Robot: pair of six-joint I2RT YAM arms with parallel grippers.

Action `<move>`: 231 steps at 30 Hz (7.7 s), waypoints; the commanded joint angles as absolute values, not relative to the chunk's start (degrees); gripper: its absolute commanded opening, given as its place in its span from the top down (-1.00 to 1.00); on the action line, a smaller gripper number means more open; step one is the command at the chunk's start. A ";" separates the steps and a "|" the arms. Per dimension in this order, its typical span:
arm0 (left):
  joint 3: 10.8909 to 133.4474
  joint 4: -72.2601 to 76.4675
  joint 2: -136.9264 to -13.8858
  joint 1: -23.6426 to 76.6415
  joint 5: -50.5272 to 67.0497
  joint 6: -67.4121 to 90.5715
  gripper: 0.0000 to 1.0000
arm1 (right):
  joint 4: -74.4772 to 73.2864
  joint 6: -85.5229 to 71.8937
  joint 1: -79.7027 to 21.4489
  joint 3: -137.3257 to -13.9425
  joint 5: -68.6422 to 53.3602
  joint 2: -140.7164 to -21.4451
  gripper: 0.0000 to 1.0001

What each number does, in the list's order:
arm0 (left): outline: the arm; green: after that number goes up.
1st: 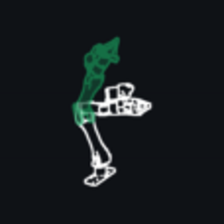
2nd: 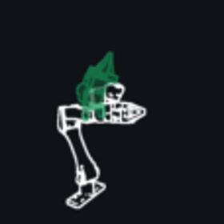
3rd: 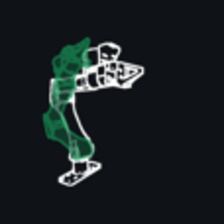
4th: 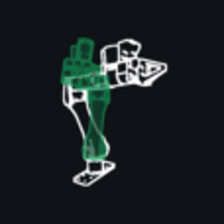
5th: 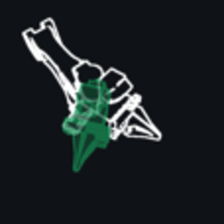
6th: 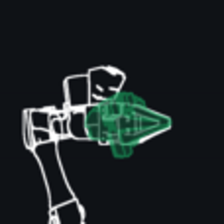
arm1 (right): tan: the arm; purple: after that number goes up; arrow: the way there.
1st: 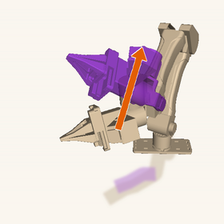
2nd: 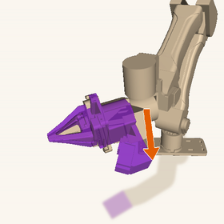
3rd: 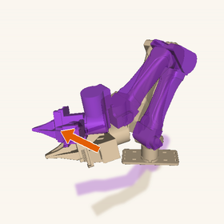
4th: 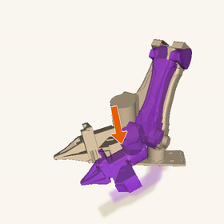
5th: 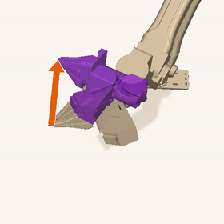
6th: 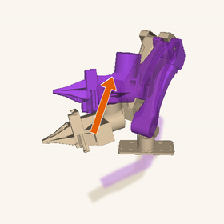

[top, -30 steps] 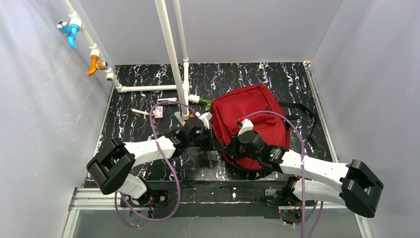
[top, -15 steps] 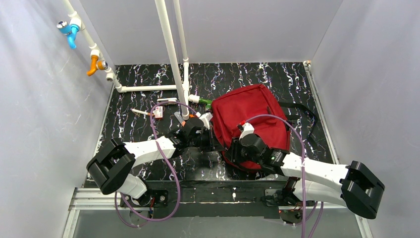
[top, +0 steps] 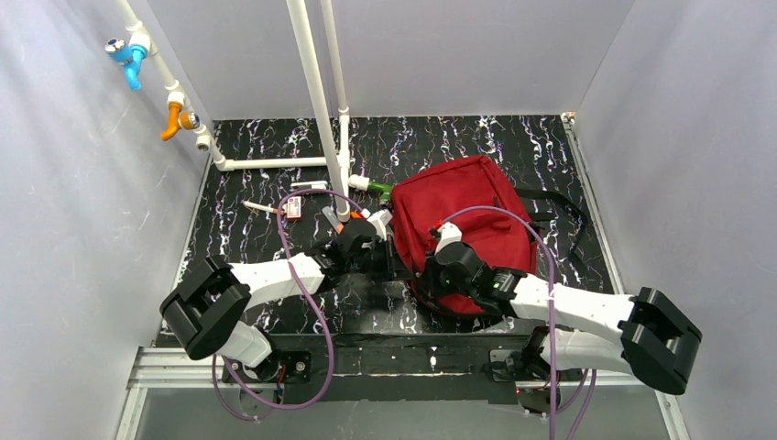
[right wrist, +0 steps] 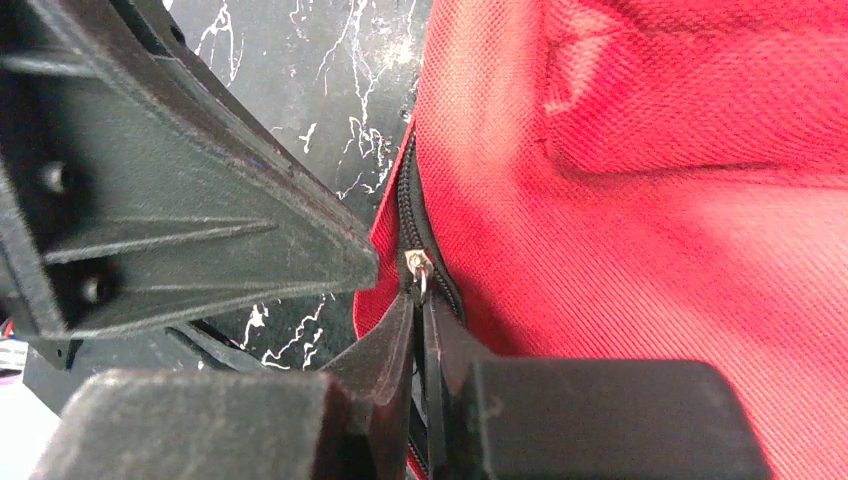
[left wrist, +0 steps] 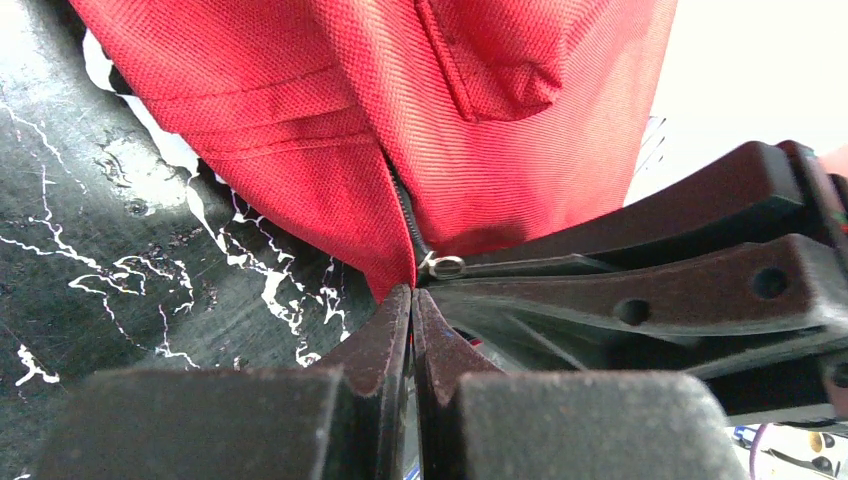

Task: Pack the student bag
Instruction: Zip the student bag at the center of the board.

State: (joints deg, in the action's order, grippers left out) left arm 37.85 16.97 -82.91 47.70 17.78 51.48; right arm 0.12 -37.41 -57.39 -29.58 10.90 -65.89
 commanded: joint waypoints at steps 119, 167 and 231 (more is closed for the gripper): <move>47.01 27.06 -89.91 55.13 16.80 -29.41 -0.23 | -26.61 -18.73 -47.90 -45.70 -0.52 -54.82 0.97; 47.95 36.12 -93.37 63.44 -0.15 -23.57 0.34 | -42.30 -20.13 -43.33 -57.09 10.09 -53.02 0.97; 30.88 33.53 -76.07 64.85 4.49 -8.54 1.00 | -44.44 -27.43 -12.64 -51.94 24.45 -65.95 0.97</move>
State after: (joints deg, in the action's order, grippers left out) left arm 30.55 35.35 -74.43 65.36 2.37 -11.97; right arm -48.56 -33.47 -21.45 -52.21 2.28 -64.86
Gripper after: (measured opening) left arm 0.038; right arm 0.052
